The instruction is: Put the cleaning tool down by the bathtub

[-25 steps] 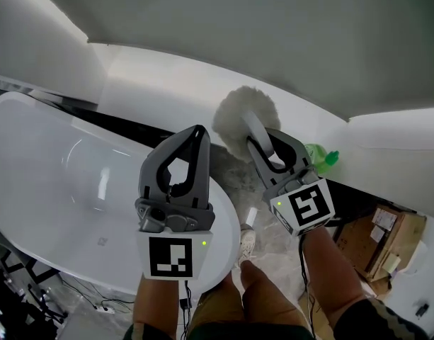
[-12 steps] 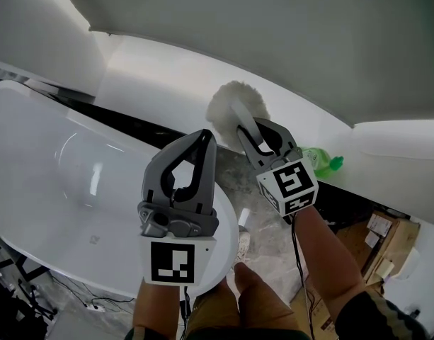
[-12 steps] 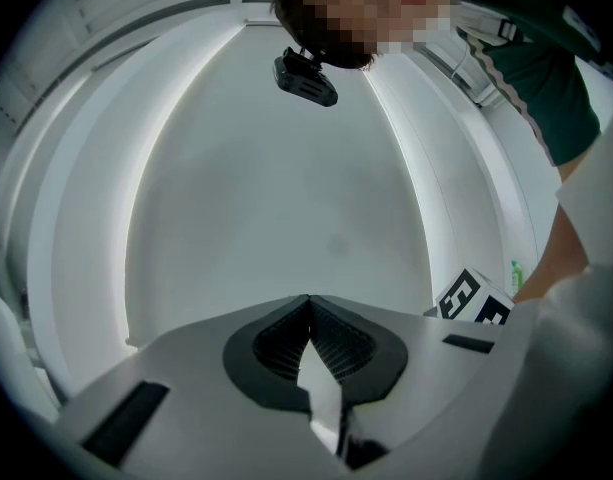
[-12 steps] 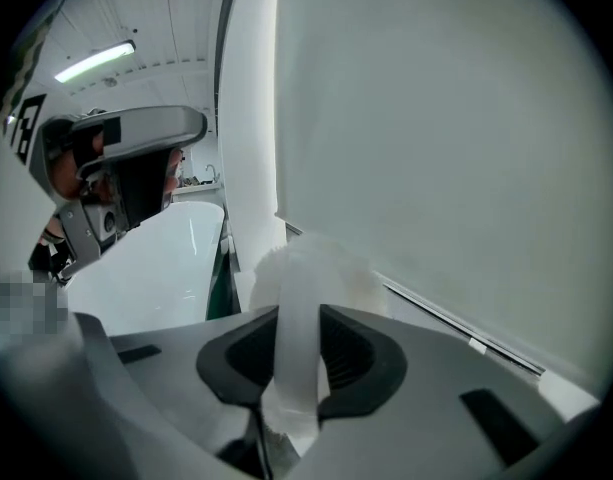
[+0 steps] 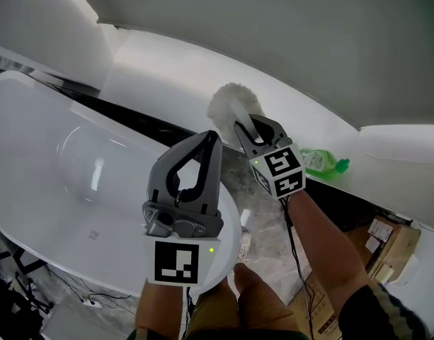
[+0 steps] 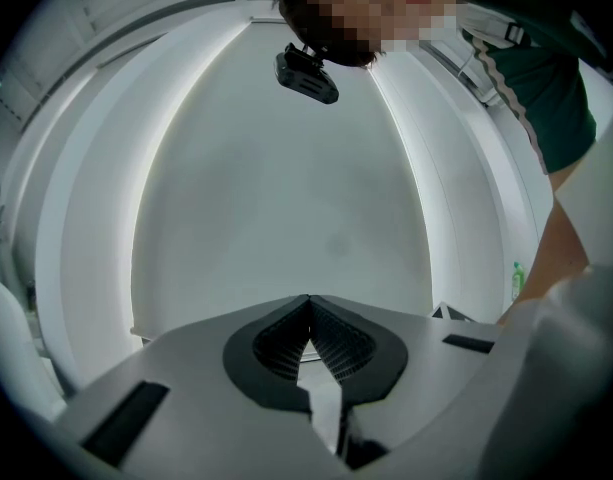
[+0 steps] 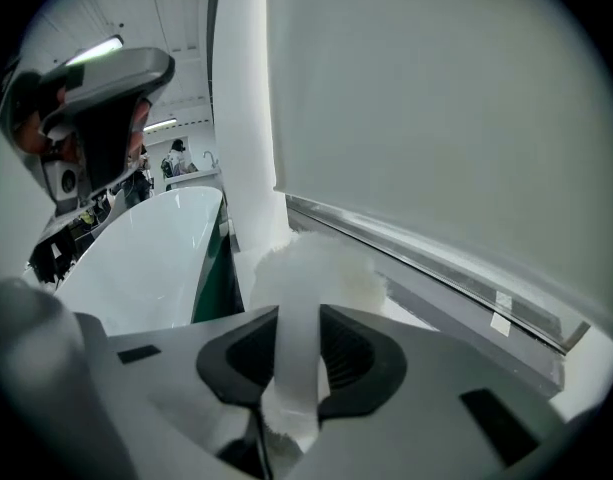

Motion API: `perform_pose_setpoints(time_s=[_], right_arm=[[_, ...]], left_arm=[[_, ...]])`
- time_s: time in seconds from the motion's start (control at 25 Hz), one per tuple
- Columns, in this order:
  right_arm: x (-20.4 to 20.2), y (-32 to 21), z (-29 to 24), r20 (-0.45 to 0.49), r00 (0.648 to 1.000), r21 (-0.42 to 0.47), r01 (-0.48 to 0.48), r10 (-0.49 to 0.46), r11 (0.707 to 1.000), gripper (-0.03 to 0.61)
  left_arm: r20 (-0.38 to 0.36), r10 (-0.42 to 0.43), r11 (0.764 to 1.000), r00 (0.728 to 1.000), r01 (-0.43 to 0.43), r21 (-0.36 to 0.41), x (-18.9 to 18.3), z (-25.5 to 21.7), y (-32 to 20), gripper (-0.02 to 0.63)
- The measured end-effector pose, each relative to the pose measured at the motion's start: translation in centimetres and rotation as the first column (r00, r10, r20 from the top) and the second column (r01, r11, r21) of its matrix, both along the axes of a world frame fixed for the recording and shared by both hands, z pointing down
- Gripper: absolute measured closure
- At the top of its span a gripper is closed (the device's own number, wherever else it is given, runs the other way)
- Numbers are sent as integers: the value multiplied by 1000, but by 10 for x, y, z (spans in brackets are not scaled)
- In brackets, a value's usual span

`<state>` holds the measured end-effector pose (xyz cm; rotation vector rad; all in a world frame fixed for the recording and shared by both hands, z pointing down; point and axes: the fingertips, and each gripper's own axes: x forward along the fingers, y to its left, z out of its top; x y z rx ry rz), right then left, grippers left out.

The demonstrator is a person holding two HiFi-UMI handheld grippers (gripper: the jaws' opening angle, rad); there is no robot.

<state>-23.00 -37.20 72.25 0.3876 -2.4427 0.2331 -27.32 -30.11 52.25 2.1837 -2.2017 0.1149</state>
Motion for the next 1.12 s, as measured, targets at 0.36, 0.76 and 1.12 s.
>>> perform_pose_setpoints(time_s=[0.36, 0.76, 1.12], right_arm=[[-24, 1, 35, -72, 997, -23, 10, -12, 1000, 485], [-21, -9, 65, -183, 982, -48, 38, -46, 998, 485], [-17, -9, 90, -292, 949, -72, 97, -114, 993, 485]], left_arm=[[3, -8, 1000, 1000, 8, -25, 3, 6, 4, 607], [8, -48, 998, 999, 48, -40, -2, 15, 6, 607], [6, -62, 996, 998, 63, -64, -3, 29, 13, 607]])
